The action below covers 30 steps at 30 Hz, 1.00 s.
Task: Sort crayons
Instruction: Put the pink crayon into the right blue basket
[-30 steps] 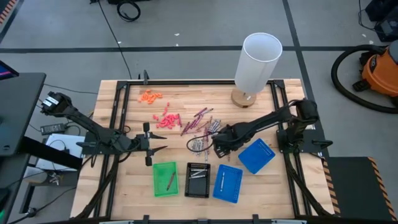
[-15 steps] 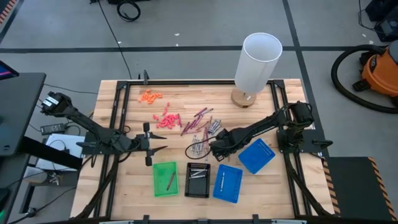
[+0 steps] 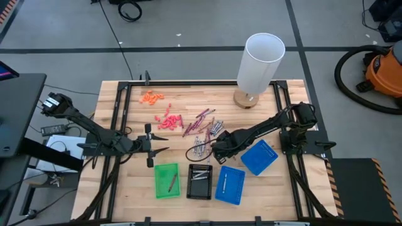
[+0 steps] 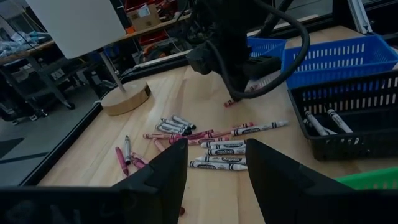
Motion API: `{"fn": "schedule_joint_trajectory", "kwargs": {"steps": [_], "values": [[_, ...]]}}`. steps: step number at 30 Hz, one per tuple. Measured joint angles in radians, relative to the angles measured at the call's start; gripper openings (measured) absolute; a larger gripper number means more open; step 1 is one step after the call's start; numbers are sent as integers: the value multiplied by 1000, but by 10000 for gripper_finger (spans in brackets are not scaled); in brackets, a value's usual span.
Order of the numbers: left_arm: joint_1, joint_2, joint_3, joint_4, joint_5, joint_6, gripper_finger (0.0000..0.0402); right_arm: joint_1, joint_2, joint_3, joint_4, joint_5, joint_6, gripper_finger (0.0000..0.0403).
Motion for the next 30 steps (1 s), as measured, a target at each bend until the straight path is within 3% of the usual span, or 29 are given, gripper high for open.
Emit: {"fn": "schedule_joint_trajectory", "kwargs": {"steps": [19,30], "values": [[-2,0,0,-7,0,25,173,-21,-48,-3,53,23,-92,31],[-2,0,0,-8,0,26,173,-36,-197,-2,51,17,-136,31]]}}
